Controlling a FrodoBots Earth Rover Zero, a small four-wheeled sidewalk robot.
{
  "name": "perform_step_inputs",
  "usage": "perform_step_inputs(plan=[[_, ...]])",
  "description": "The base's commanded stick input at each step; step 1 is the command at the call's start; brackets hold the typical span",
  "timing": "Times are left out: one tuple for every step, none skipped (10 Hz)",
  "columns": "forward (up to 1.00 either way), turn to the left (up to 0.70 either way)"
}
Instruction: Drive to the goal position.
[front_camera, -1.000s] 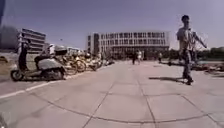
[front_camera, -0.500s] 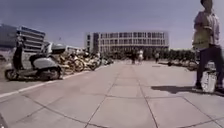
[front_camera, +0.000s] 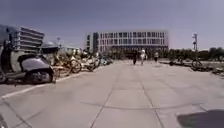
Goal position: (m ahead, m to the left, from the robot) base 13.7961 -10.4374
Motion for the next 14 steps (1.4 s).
perform_step_inputs(plan=[[1.0,0.0],[1.0,0.0],[1.0,0.0],[1.0,0.0],[1.0,0.0],[1.0,-0.31],[1.0,-0.38],[1.0,-0.3],[1.0,0.0],[1.0,0.0],[1.0,-0.1],[1.0,-0.34],[1.0,-0.05],[1.0,0.0]])
